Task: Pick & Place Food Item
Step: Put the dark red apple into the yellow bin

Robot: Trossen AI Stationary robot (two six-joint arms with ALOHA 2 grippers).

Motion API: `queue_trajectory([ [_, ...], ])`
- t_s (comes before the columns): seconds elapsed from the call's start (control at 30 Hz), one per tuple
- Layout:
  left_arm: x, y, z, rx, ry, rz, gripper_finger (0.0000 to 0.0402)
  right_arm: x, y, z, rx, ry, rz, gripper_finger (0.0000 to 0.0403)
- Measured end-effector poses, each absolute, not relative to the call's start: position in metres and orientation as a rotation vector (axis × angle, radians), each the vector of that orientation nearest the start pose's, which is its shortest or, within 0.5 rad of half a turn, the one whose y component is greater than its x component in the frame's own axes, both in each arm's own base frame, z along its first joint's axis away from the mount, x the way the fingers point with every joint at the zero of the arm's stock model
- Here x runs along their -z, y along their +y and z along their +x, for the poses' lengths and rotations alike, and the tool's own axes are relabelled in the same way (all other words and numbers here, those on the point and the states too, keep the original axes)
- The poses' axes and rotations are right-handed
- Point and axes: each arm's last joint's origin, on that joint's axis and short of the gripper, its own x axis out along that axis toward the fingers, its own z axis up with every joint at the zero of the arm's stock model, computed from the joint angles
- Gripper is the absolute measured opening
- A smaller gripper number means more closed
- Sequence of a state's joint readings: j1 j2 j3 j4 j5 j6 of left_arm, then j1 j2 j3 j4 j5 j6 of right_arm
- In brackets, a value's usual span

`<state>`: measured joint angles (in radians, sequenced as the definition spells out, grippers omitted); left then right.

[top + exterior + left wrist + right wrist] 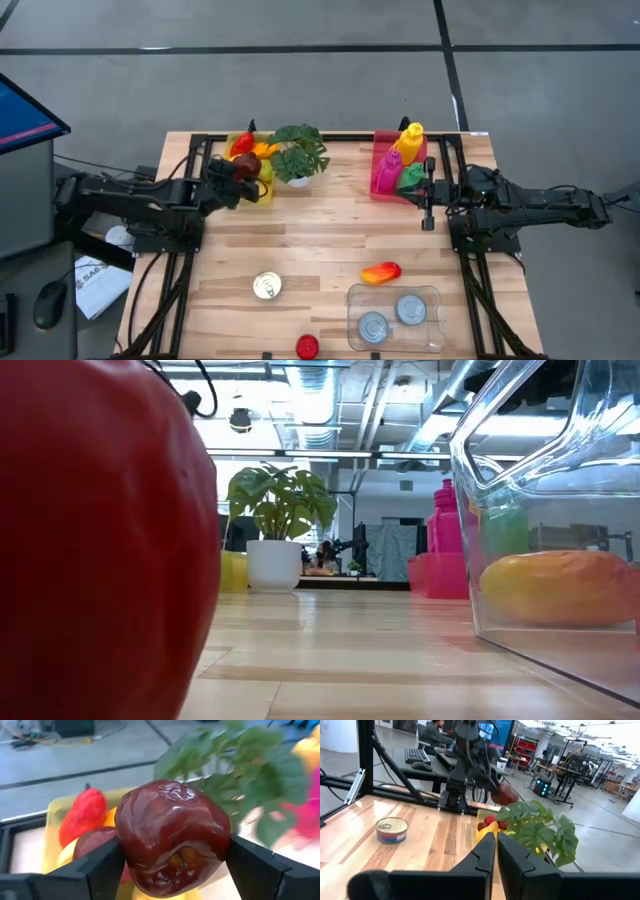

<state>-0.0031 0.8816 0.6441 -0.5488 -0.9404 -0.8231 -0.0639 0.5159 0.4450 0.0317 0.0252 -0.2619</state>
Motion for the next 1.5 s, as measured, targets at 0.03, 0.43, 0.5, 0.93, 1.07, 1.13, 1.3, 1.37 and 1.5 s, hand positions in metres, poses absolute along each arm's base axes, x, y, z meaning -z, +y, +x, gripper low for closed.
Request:
queue_trajectory([
  [0.03, -0.246, 0.027, 0.166, -1.114, 0.326, -0.359, 0.0297, -0.273, -0.009, 0.135, 0.084, 0.041, -0.261, 0.0015],
  [0.43, -0.227, 0.084, 0.196, -1.238, 0.408, -0.282, 0.0297, -0.274, -0.01, 0.135, 0.089, 0.038, -0.262, 0.0015],
  [0.5, -0.222, 0.095, 0.2, -1.235, 0.422, -0.296, 0.0297, -0.274, -0.01, 0.135, 0.089, 0.038, -0.266, 0.0015],
  [0.93, -0.196, 0.138, 0.206, -1.274, 0.482, -0.362, 0.0297, -0.274, -0.01, 0.135, 0.09, 0.039, -0.27, 0.0015],
  [1.07, -0.186, 0.146, 0.213, -1.229, 0.502, -0.357, 0.0297, -0.274, -0.01, 0.135, 0.09, 0.039, -0.271, 0.0015],
  [1.13, -0.181, 0.148, 0.215, -1.23, 0.521, -0.357, 0.0297, -0.274, -0.01, 0.135, 0.09, 0.039, -0.271, 0.0015],
  [1.3, -0.175, 0.148, 0.216, -1.232, 0.547, -0.357, 0.0303, -0.274, -0.01, 0.135, 0.09, 0.039, -0.271, 0.0015],
  [1.37, -0.175, 0.148, 0.216, -1.232, 0.546, -0.359, 0.0313, -0.274, -0.01, 0.135, 0.09, 0.039, -0.272, 0.0015],
  [1.5, -0.176, 0.148, 0.216, -1.232, 0.541, -0.362, 0.0337, -0.274, -0.01, 0.135, 0.09, 0.039, -0.271, 0.0015],
])
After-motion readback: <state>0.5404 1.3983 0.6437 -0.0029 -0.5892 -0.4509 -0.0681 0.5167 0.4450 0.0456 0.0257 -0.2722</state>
